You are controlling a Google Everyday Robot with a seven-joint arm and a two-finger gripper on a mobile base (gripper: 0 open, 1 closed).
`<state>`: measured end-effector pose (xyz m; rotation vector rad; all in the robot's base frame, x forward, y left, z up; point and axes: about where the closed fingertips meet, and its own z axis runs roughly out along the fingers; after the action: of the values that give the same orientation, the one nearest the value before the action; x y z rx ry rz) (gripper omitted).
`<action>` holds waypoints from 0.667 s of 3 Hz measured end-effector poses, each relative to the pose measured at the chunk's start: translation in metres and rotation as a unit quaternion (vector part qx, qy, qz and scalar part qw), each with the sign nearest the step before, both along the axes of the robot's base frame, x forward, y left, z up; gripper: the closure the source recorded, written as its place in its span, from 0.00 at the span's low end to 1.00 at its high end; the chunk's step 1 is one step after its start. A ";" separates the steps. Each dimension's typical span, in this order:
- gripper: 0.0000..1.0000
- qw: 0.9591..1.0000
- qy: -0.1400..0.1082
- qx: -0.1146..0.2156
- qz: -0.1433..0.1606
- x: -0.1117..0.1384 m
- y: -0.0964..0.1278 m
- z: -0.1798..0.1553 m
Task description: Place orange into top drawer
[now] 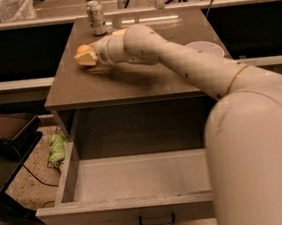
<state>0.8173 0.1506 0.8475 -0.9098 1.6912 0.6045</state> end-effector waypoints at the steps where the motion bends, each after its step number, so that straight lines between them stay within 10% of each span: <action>1: 1.00 0.999 -0.026 0.027 -0.033 -0.046 -0.039 0.049; 2: 1.00 0.996 -0.031 0.051 -0.058 -0.119 -0.068 0.086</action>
Offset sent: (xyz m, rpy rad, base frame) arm -0.2322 -0.1958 0.0273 0.0500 0.0525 -0.2716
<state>0.6987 0.0827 0.9333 -0.7448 1.6297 0.5722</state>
